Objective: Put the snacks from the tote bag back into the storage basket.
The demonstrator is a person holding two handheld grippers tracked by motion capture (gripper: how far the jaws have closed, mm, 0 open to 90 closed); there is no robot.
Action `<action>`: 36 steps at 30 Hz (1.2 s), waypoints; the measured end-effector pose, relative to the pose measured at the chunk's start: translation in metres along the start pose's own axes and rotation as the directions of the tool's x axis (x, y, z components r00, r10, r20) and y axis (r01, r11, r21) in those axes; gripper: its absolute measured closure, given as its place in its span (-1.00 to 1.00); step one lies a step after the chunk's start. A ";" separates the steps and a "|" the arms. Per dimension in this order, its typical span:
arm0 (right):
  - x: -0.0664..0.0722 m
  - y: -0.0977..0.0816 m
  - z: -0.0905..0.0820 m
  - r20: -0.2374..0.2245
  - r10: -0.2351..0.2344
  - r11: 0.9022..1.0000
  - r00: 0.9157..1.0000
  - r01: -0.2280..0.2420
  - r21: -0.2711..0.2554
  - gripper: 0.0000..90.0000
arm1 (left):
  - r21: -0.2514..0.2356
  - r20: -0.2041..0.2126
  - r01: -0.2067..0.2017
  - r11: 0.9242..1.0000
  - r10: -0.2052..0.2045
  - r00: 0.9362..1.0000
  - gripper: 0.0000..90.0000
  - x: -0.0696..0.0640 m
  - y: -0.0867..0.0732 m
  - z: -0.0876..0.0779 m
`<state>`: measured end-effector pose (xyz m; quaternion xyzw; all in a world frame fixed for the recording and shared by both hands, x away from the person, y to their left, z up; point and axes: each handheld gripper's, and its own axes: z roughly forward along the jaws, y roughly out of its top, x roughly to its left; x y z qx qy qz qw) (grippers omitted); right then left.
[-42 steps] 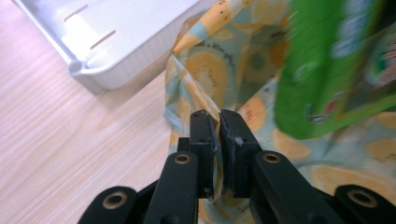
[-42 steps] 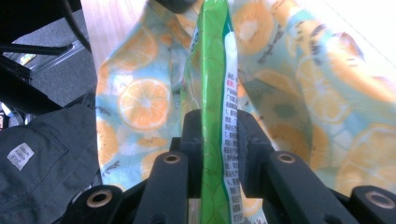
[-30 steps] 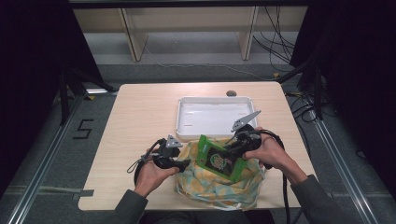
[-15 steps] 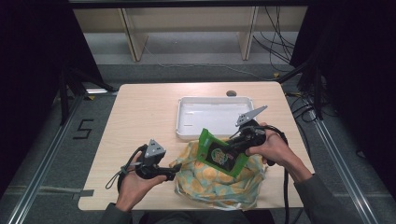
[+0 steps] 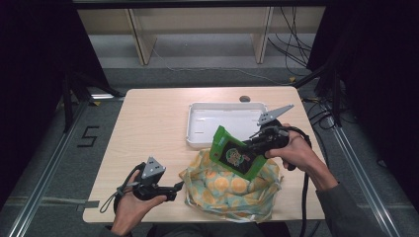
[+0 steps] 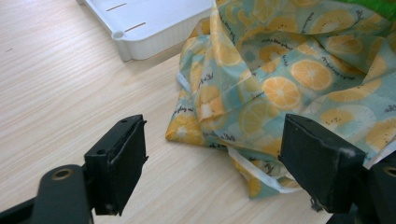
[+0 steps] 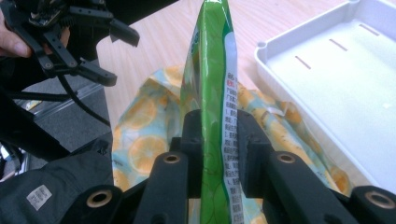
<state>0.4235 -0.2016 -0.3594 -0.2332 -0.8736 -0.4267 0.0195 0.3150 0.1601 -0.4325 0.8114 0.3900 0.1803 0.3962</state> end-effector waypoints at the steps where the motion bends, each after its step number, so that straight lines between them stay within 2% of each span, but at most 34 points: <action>1: 0.001 0.001 -0.003 -0.003 0.028 1.000 1.000 -0.028 0.002 0.70 | 0.012 -0.002 -0.016 1.000 0.016 1.000 -0.52 0.002 -0.002 -0.001; 3: 0.000 0.002 -0.005 0.005 0.016 1.000 1.000 -0.016 -0.008 0.70 | 0.016 -0.012 0.007 1.000 -0.007 1.000 -0.52 0.002 -0.005 -0.002; 4: -0.001 0.003 -0.008 0.010 0.024 1.000 1.000 -0.024 -0.012 0.70 | 0.016 -0.008 -0.003 1.000 0.004 1.000 -0.53 0.004 -0.007 -0.002; 5: -0.001 0.003 -0.008 0.010 0.024 1.000 1.000 -0.024 -0.012 0.70 | 0.013 -0.002 0.017 1.000 -0.017 1.000 -0.53 0.003 -0.009 -0.002; 8: -0.002 0.005 -0.011 0.013 0.034 0.999 0.999 -0.034 -0.026 0.70 | 0.026 -0.004 0.005 1.000 -0.005 1.000 -0.54 0.002 -0.013 -0.002; 9: -0.002 0.007 -0.013 0.014 0.032 0.999 0.999 -0.031 -0.035 0.70 | 0.042 -0.005 -0.020 0.999 0.020 1.000 -0.54 0.002 -0.016 -0.001; 12: -0.003 0.010 -0.015 0.020 0.026 0.999 0.999 -0.025 -0.043 0.70 | 0.031 0.001 -0.006 1.000 0.006 1.000 -0.54 0.000 -0.018 -0.001; 13: -0.004 0.011 -0.015 0.014 0.033 0.998 0.999 -0.032 -0.058 0.70 | 0.041 -0.007 0.006 0.999 -0.005 1.000 -0.54 -0.002 -0.020 -0.002; 14: -0.005 0.012 -0.017 0.020 0.027 0.998 0.999 -0.026 -0.053 0.70 | 0.041 -0.007 -0.021 0.999 0.022 1.000 -0.54 0.000 -0.020 -0.003; 16: -0.006 0.013 -0.018 0.022 0.032 0.998 0.999 -0.030 -0.057 0.70 | 0.043 -0.001 -0.013 0.999 0.013 1.000 -0.55 0.000 -0.022 -0.003; 17: -0.010 0.015 -0.020 0.024 0.029 0.996 0.999 -0.027 -0.080 0.70 | 0.050 -0.008 -0.005 0.999 0.005 1.000 -0.55 0.000 -0.024 -0.005; 18: -0.010 0.015 -0.020 0.024 0.029 0.996 0.999 -0.027 -0.080 0.70 | 0.050 -0.008 -0.005 0.999 0.005 1.000 -0.55 0.000 -0.024 -0.005; 19: -0.015 0.015 -0.025 0.015 0.057 0.994 0.998 -0.055 -0.090 0.70 | 0.052 -0.011 -0.005 0.999 0.006 1.000 -0.55 0.000 -0.025 -0.005; 20: -0.020 0.015 -0.026 0.029 0.045 0.993 0.999 -0.042 -0.112 0.70 | 0.060 -0.015 0.001 0.998 0.000 1.000 -0.55 -0.001 -0.026 -0.006; 21: -0.020 0.015 -0.026 0.029 0.045 0.993 0.999 -0.042 -0.112 0.70 | 0.060 -0.015 0.001 0.998 0.000 1.000 -0.55 -0.001 -0.026 -0.006; 22: -0.021 0.016 -0.029 0.016 0.086 0.991 0.996 -0.084 -0.108 0.70 | 0.064 -0.023 0.014 0.998 -0.012 1.000 -0.55 -0.002 -0.027 -0.006; 23: -0.028 0.016 -0.035 0.042 0.095 0.987 0.995 -0.089 -0.136 0.70 | 0.084 -0.039 -0.019 0.996 0.022 0.999 -0.55 0.001 -0.029 -0.007; 24: -0.028 0.016 -0.035 0.042 0.095 0.987 0.995 -0.089 -0.136 0.70 | 0.084 -0.039 -0.019 0.996 0.022 0.999 -0.55 0.001 -0.029 -0.007; 25: -0.035 0.017 -0.040 0.055 0.117 0.982 0.992 -0.108 -0.153 0.70 | 0.091 -0.030 -0.019 0.996 0.022 0.999 -0.55 0.001 -0.030 -0.007; 26: -0.035 0.017 -0.040 0.055 0.117 0.982 0.992 -0.108 -0.153 0.70 | 0.091 -0.030 -0.019 0.996 0.022 0.999 -0.55 0.001 -0.030 -0.007; 27: -0.039 0.018 -0.042 0.074 0.116 0.981 0.991 -0.102 -0.164 0.70 | 0.077 -0.018 -0.004 0.997 0.005 1.000 -0.55 0.000 -0.031 -0.007; 28: -0.041 0.018 -0.043 0.075 0.140 0.977 0.987 -0.126 -0.172 0.70 | 0.073 -0.016 0.001 0.997 0.000 1.000 -0.55 -0.001 -0.032 -0.008; 29: -0.047 0.018 -0.045 0.086 0.164 0.973 0.983 -0.146 -0.178 0.70 | 0.061 -0.013 -0.016 0.998 0.016 1.000 -0.55 -0.001 -0.032 -0.007; 30: -0.052 0.018 -0.044 0.101 0.154 0.972 0.983 -0.132 -0.192 0.70 | 0.073 -0.012 -0.025 0.997 0.026 1.000 -0.55 0.000 -0.032 -0.008; 32: -0.054 0.019 -0.046 0.109 0.161 0.974 0.981 -0.140 -0.177 0.70 | 0.074 -0.014 -0.015 0.997 0.016 1.000 -0.55 -0.001 -0.033 -0.007; 33: -0.061 0.019 -0.045 0.117 0.201 0.967 0.973 -0.178 -0.180 0.70 | 0.089 -0.016 -0.023 0.996 0.024 1.000 -0.55 -0.001 -0.033 -0.008; 34: -0.066 0.018 -0.046 0.146 0.180 0.972 0.973 -0.153 -0.178 0.70 | 0.089 -0.016 -0.023 0.996 0.024 1.000 -0.55 -0.001 -0.033 -0.008; 35: -0.066 0.018 -0.046 0.146 0.180 0.972 0.973 -0.153 -0.178 0.70 | 0.084 -0.009 0.001 0.996 0.000 1.000 -0.55 -0.002 -0.034 -0.007; 36: -0.067 0.018 -0.045 0.145 0.219 0.966 0.965 -0.193 -0.172 0.70 | 0.084 -0.010 -0.009 0.996 0.010 1.000 -0.55 -0.002 -0.034 -0.008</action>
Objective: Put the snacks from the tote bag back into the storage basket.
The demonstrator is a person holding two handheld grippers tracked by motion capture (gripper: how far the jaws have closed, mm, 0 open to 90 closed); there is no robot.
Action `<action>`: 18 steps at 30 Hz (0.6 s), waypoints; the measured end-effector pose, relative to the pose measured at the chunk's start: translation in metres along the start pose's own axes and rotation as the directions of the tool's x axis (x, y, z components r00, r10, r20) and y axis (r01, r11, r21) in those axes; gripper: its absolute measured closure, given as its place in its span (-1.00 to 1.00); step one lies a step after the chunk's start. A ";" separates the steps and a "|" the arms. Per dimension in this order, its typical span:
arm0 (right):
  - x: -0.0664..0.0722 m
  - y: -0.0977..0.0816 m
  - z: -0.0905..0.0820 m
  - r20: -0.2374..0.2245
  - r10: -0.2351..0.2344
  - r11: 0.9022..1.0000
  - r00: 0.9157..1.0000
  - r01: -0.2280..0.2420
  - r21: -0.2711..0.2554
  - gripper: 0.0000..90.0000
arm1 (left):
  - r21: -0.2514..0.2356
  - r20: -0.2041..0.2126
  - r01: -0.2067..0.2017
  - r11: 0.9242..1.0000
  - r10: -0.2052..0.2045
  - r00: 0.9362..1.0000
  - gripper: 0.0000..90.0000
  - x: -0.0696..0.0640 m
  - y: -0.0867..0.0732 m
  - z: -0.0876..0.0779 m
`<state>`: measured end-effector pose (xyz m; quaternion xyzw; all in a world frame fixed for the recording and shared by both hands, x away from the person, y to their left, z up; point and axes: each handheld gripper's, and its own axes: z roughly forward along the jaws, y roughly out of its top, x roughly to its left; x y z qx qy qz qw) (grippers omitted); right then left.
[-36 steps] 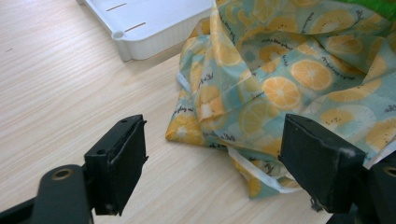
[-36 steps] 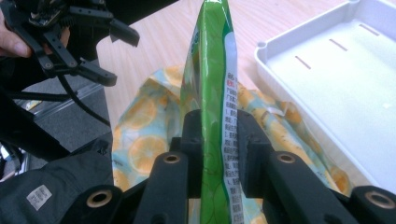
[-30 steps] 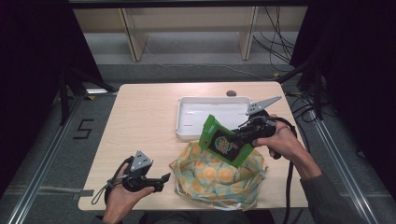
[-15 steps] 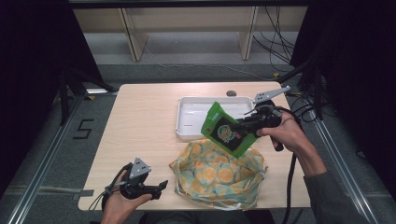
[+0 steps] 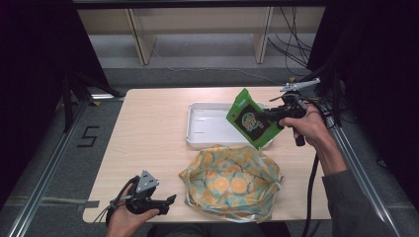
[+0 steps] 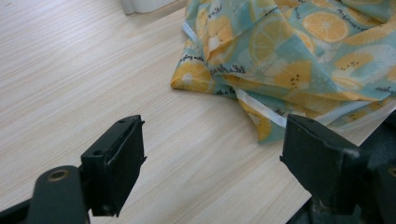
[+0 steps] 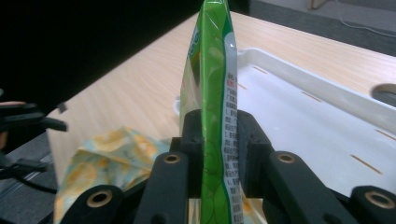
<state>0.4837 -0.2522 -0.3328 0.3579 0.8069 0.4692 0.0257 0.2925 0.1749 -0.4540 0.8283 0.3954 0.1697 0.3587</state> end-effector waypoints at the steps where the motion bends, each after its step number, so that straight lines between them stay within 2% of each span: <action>1: -0.003 0.000 0.001 0.006 0.007 1.000 1.000 -0.007 0.006 0.70 | -0.007 -0.001 -0.017 1.000 0.017 1.000 -0.55 0.001 0.000 0.000; 2: -0.008 0.001 0.002 0.009 0.006 1.000 1.000 -0.006 -0.002 0.70 | -0.005 0.000 -0.014 1.000 0.014 1.000 -0.55 0.000 0.000 0.000; 3: -0.012 0.002 0.003 0.025 0.025 1.000 0.999 -0.025 0.000 0.70 | 0.004 -0.001 -0.029 1.000 0.029 1.000 -0.55 0.002 0.000 0.000; 5: -0.015 0.003 0.004 0.036 0.032 0.999 0.999 -0.032 -0.002 0.70 | 0.002 0.000 -0.029 1.000 0.029 1.000 -0.55 0.002 0.000 0.000; 6: -0.022 0.005 0.004 0.062 0.049 0.999 0.997 -0.049 0.001 0.70 | -0.011 0.002 0.013 1.000 -0.013 1.000 -0.55 0.000 -0.002 0.001; 7: -0.024 0.005 0.005 0.068 0.059 0.998 0.996 -0.059 -0.003 0.70 | -0.011 0.000 0.017 1.000 -0.017 1.000 -0.55 0.000 -0.002 0.001; 8: -0.024 0.005 0.005 0.068 0.059 0.998 0.996 -0.059 -0.003 0.70 | -0.011 0.000 0.017 1.000 -0.017 1.000 -0.55 0.000 -0.002 0.001; 9: -0.029 0.006 0.007 0.084 0.078 0.997 0.993 -0.078 -0.002 0.70 | -0.004 -0.002 0.005 1.000 -0.005 1.000 -0.55 0.001 -0.002 0.000; 10: -0.029 0.006 0.007 0.084 0.078 0.997 0.993 -0.078 -0.002 0.70 | -0.006 -0.001 0.016 1.000 -0.016 1.000 -0.55 0.000 -0.002 0.000; 11: -0.032 0.006 0.008 0.098 0.078 0.997 0.992 -0.077 -0.014 0.70 | 0.003 -0.003 0.003 1.000 -0.003 1.000 -0.55 0.001 -0.002 -0.001; 12: -0.037 0.007 0.011 0.111 0.111 0.994 0.988 -0.111 -0.007 0.70 | -0.006 -0.006 0.016 1.000 -0.016 1.000 -0.55 0.000 -0.003 -0.001; 13: -0.039 0.007 0.012 0.128 0.112 0.994 0.986 -0.112 -0.006 0.70 | -0.001 -0.003 0.008 1.000 -0.008 1.000 -0.55 0.000 -0.003 -0.002; 14: -0.042 0.007 0.015 0.134 0.115 0.993 0.984 -0.114 -0.014 0.70 | -0.019 -0.004 0.012 1.000 -0.012 1.000 -0.55 -0.001 -0.004 -0.001; 15: -0.044 0.007 0.016 0.141 0.126 0.992 0.982 -0.125 -0.014 0.70 | -0.016 -0.005 -0.012 1.000 0.012 1.000 -0.55 0.001 -0.003 -0.002; 16: -0.044 0.007 0.016 0.141 0.126 0.992 0.982 -0.125 -0.014 0.70 | -0.016 -0.005 -0.012 1.000 0.012 1.000 -0.55 0.001 -0.003 -0.002; 17: -0.049 0.007 0.019 0.150 0.146 0.989 0.978 -0.144 -0.025 0.70 | -0.008 -0.005 -0.010 1.000 0.010 1.000 -0.55 0.001 -0.004 -0.002; 18: -0.051 0.008 0.021 0.165 0.146 0.989 0.975 -0.142 -0.034 0.70 | -0.008 -0.005 -0.010 1.000 0.010 1.000 -0.55 0.001 -0.004 -0.002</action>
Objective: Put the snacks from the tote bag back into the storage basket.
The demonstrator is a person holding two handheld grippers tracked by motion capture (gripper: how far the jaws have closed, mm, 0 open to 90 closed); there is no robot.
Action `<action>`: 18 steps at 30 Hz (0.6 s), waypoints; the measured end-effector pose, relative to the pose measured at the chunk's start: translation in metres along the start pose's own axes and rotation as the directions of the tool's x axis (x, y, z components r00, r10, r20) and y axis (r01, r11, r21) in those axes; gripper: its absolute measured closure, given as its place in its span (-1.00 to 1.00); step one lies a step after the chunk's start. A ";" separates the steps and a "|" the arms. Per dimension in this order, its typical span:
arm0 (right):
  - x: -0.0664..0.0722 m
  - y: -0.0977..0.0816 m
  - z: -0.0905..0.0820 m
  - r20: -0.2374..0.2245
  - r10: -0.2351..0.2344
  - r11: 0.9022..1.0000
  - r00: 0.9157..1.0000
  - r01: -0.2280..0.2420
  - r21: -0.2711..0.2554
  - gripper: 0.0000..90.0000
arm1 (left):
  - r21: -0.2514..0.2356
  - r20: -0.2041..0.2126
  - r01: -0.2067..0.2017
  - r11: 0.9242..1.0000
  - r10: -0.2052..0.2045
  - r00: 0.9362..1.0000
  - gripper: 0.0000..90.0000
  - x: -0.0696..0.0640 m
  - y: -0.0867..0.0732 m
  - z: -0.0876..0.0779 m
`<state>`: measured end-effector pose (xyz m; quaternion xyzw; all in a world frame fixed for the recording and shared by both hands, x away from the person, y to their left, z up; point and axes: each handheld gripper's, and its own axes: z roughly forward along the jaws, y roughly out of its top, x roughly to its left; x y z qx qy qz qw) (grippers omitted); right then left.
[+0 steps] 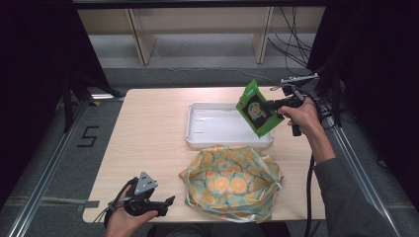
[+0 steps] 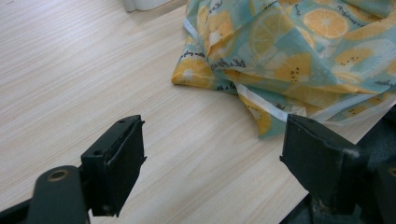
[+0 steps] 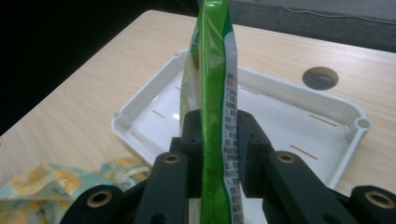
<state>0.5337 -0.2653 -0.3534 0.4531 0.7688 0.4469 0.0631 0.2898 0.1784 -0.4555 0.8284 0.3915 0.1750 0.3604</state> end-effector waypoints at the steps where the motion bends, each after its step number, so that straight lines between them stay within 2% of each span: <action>1: -0.002 0.001 0.001 0.009 0.005 1.000 1.000 -0.005 0.003 0.70 | -0.002 -0.004 -0.016 1.000 0.016 1.000 -0.55 0.001 0.000 0.000; 3: -0.006 0.002 0.005 0.027 0.013 1.000 1.000 -0.012 -0.010 0.70 | -0.001 0.001 0.004 1.000 -0.004 1.000 -0.55 -0.001 -0.001 0.000; 4: -0.006 0.002 0.007 0.029 0.039 0.999 0.999 -0.039 -0.001 0.70 | -0.001 0.001 0.004 1.000 -0.004 1.000 -0.55 -0.001 -0.001 0.000; 6: -0.009 0.002 0.008 0.031 0.042 0.999 0.999 -0.042 -0.002 0.70 | -0.004 0.004 -0.002 1.000 0.002 1.000 -0.55 -0.001 -0.002 -0.001; 7: -0.011 0.003 0.010 0.046 0.042 0.999 0.998 -0.042 -0.003 0.70 | -0.001 0.003 -0.006 1.000 0.006 1.000 -0.55 0.000 -0.002 -0.001; 8: -0.013 0.004 0.014 0.061 0.063 0.998 0.996 -0.063 -0.001 0.70 | -0.009 0.005 0.001 1.000 -0.001 1.000 -0.55 -0.001 -0.002 -0.001; 9: -0.014 0.005 0.016 0.067 0.069 0.998 0.995 -0.068 -0.006 0.70 | -0.001 0.006 -0.008 1.000 0.008 1.000 -0.55 0.000 -0.002 -0.002; 11: -0.017 0.005 0.019 0.079 0.060 0.998 0.995 -0.060 -0.003 0.70 | 0.009 0.005 -0.021 1.000 0.021 1.000 -0.55 0.001 -0.002 -0.002; 16: -0.025 0.008 0.032 0.119 0.114 0.993 0.986 -0.114 -0.004 0.70 | 0.000 0.005 -0.006 1.000 0.006 1.000 -0.55 0.000 -0.003 -0.002; 18: -0.027 0.008 0.034 0.127 0.103 0.995 0.986 -0.103 -0.007 0.70 | 0.004 0.010 -0.009 1.000 0.009 1.000 -0.55 0.000 -0.004 -0.001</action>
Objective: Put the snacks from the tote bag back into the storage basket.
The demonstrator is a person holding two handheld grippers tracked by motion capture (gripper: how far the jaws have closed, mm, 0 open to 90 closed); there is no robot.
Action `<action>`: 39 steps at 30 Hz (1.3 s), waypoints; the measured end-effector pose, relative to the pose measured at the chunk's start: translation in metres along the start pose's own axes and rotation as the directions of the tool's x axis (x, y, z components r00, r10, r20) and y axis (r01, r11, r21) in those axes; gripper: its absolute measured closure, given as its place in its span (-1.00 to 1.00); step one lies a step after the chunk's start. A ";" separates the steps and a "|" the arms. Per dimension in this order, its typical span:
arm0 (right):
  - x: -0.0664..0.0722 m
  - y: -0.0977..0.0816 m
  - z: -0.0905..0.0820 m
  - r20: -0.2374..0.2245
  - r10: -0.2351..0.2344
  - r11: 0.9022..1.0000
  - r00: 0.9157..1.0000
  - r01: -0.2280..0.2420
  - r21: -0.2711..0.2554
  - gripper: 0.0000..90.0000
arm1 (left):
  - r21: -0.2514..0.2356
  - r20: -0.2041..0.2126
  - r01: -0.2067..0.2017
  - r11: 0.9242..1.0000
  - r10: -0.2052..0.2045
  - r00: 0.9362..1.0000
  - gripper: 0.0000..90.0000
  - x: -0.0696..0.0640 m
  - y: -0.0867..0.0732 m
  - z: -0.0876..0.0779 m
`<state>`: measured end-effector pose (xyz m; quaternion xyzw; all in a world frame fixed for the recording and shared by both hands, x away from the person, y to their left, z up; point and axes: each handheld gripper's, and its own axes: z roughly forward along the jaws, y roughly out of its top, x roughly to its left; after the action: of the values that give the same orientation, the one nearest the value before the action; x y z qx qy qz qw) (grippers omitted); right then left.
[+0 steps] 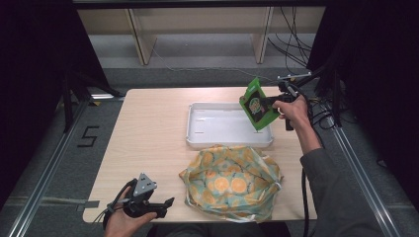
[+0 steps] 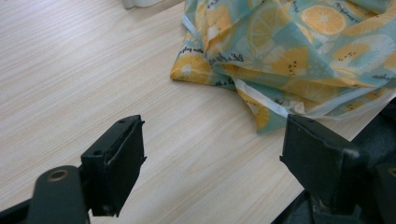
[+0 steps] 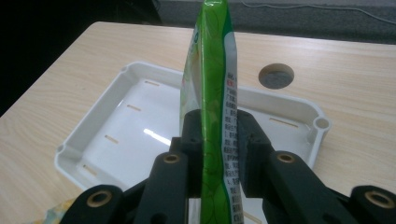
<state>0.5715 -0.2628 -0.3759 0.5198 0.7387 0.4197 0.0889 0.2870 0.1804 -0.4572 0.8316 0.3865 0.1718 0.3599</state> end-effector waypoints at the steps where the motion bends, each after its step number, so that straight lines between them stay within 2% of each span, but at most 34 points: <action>1: 0.000 0.000 0.001 0.009 0.017 1.000 1.000 -0.017 0.008 0.70 | -0.002 0.002 0.026 1.000 -0.026 1.000 -0.55 -0.002 -0.001 0.001; 2: 0.000 0.001 0.006 0.009 0.051 0.999 0.999 -0.051 0.002 0.70 | 0.001 0.003 0.027 1.000 -0.027 1.000 -0.55 -0.002 -0.001 0.002; 4: -0.003 0.001 0.010 0.008 0.037 0.999 0.999 -0.037 -0.009 0.70 | -0.001 0.003 0.029 1.000 -0.029 1.000 -0.55 -0.002 -0.001 0.001; 5: -0.003 0.001 0.015 0.006 0.084 0.996 0.996 -0.084 -0.016 0.70 | -0.012 0.005 0.037 0.999 -0.037 0.999 -0.55 -0.003 -0.001 0.002; 6: -0.002 0.002 0.015 0.013 0.107 0.994 0.994 -0.107 0.014 0.70 | -0.013 0.007 0.036 0.999 -0.036 0.999 -0.55 -0.003 -0.001 0.002; 7: -0.006 0.002 0.018 0.025 0.067 0.998 0.997 -0.067 -0.004 0.70 | -0.014 0.007 0.036 0.999 -0.036 0.999 -0.55 -0.003 -0.001 0.002; 8: -0.006 0.002 0.018 0.025 0.067 0.998 0.997 -0.067 -0.004 0.70 | -0.014 0.007 0.036 0.999 -0.036 0.999 -0.55 -0.003 -0.001 0.002; 9: -0.010 0.003 0.022 0.040 0.035 0.999 0.999 -0.035 -0.016 0.70 | 0.006 0.000 0.012 1.000 -0.012 1.000 -0.55 -0.002 -0.001 0.000; 10: -0.010 0.003 0.022 0.040 0.035 0.999 0.999 -0.035 -0.016 0.70 | 0.006 0.000 0.012 1.000 -0.012 1.000 -0.55 -0.002 -0.001 0.000; 11: -0.009 0.004 0.024 0.040 0.080 0.997 0.996 -0.080 -0.002 0.70 | 0.017 0.002 -0.016 1.000 0.016 1.000 -0.55 -0.001 -0.001 0.000; 12: -0.009 0.004 0.024 0.040 0.080 0.997 0.996 -0.080 -0.002 0.70 | 0.017 0.002 -0.016 1.000 0.016 1.000 -0.55 -0.001 -0.001 0.000; 13: -0.008 0.004 0.026 0.038 0.095 0.995 0.995 -0.095 -0.002 0.70 | -0.009 0.006 0.016 1.000 -0.016 1.000 -0.55 -0.003 -0.002 0.002; 14: -0.009 0.005 0.026 0.053 0.088 0.996 0.995 -0.089 0.009 0.70 | 0.011 0.002 -0.027 1.000 0.027 1.000 -0.55 0.000 -0.001 0.001; 15: -0.012 0.004 0.031 0.068 0.051 0.999 0.996 -0.051 -0.007 0.70 | 0.011 0.003 0.013 1.000 -0.013 1.000 -0.55 -0.003 -0.001 0.002; 16: -0.013 0.004 0.033 0.050 0.067 0.998 0.996 -0.067 -0.015 0.70 | 0.007 0.004 -0.008 1.000 0.008 1.000 -0.55 -0.002 -0.001 0.001; 17: -0.015 0.004 0.036 0.066 0.033 0.999 0.997 -0.030 -0.043 0.70 | 0.007 0.004 -0.008 1.000 0.008 1.000 -0.55 -0.002 -0.001 0.001; 18: -0.015 0.004 0.036 0.066 0.033 0.999 0.997 -0.030 -0.043 0.70 | 0.008 0.004 -0.011 1.000 0.011 1.000 -0.55 -0.002 -0.001 0.000; 19: -0.015 0.005 0.035 0.073 0.043 0.999 0.996 -0.044 0.001 0.70 | 0.008 0.004 -0.011 1.000 0.011 1.000 -0.55 -0.002 -0.001 0.001; 20: -0.013 0.005 0.037 0.071 0.074 0.997 0.995 -0.075 0.007 0.70 | 0.009 0.006 0.013 1.000 -0.013 1.000 -0.55 -0.003 -0.001 0.001; 21: -0.016 0.005 0.040 0.063 0.062 0.998 0.996 -0.062 0.001 0.70 | 0.000 0.008 0.026 1.000 -0.026 1.000 -0.55 -0.004 -0.002 0.002; 23: -0.016 0.004 0.044 0.076 0.056 0.998 0.996 -0.056 -0.004 0.70 | 0.005 0.002 -0.014 1.000 0.014 1.000 -0.55 -0.002 -0.001 0.001; 24: -0.016 0.005 0.044 0.088 0.061 0.998 0.994 -0.062 0.004 0.70 | -0.006 0.008 -0.002 1.000 0.002 1.000 -0.55 -0.004 -0.001 0.002; 25: -0.016 0.005 0.044 0.088 0.061 0.998 0.994 -0.062 0.004 0.70 | 0.000 0.008 -0.011 1.000 0.011 1.000 -0.55 -0.003 -0.001 0.001; 27: -0.018 0.004 0.047 0.089 0.054 0.999 0.995 -0.054 0.000 0.70 | -0.010 0.010 0.003 1.000 -0.003 1.000 -0.55 -0.004 -0.001 0.001; 28: -0.018 0.005 0.047 0.085 0.070 0.998 0.994 -0.070 0.006 0.70 | -0.009 0.010 0.002 1.000 -0.002 1.000 -0.55 -0.004 -0.001 0.002; 29: -0.019 0.004 0.051 0.074 0.061 0.998 0.995 -0.059 -0.027 0.70 | -0.007 0.008 0.003 1.000 -0.003 1.000 -0.55 -0.004 -0.001 0.002; 30: -0.018 0.004 0.050 0.093 0.080 0.997 0.992 -0.082 0.012 0.69 | -0.007 0.010 0.001 1.000 0.000 1.000 -0.55 -0.004 -0.001 0.002; 31: -0.019 0.003 0.053 0.075 0.090 0.996 0.993 -0.089 -0.012 0.70 | 0.001 0.006 -0.032 0.999 0.032 0.999 -0.55 -0.002 0.000 0.002; 32: -0.016 0.003 0.053 0.081 0.132 0.991 0.988 -0.133 0.006 0.69 | 0.009 0.013 0.005 1.000 -0.006 1.000 -0.55 -0.005 -0.001 0.001; 33: -0.016 0.003 0.053 0.081 0.132 0.991 0.988 -0.133 0.006 0.69 | 0.009 0.013 0.005 1.000 -0.006 1.000 -0.55 -0.005 -0.001 0.001; 34: -0.020 0.002 0.055 0.089 0.083 0.996 0.992 -0.082 -0.016 0.69 | 0.008 0.014 0.007 1.000 -0.007 1.000 -0.55 -0.006 -0.001 0.002; 35: -0.019 0.004 0.056 0.100 0.093 0.995 0.991 -0.094 0.012 0.69 | -0.009 0.015 -0.002 1.000 0.002 1.000 -0.55 -0.005 -0.001 0.003; 38: -0.022 0.003 0.058 0.093 0.070 0.997 0.993 -0.072 0.017 0.69 | -0.007 0.017 0.000 1.000 0.000 1.000 -0.55 -0.006 -0.001 0.003; 39: -0.020 0.003 0.059 0.098 0.097 0.995 0.990 -0.099 0.013 0.69 | -0.001 0.015 -0.008 1.000 0.008 1.000 -0.55 -0.005 -0.001 0.002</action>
<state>0.6163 -0.2482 -0.4175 0.5760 0.7109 0.3910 0.0994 0.2850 0.1759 -0.4594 0.8344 0.3803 0.1672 0.3623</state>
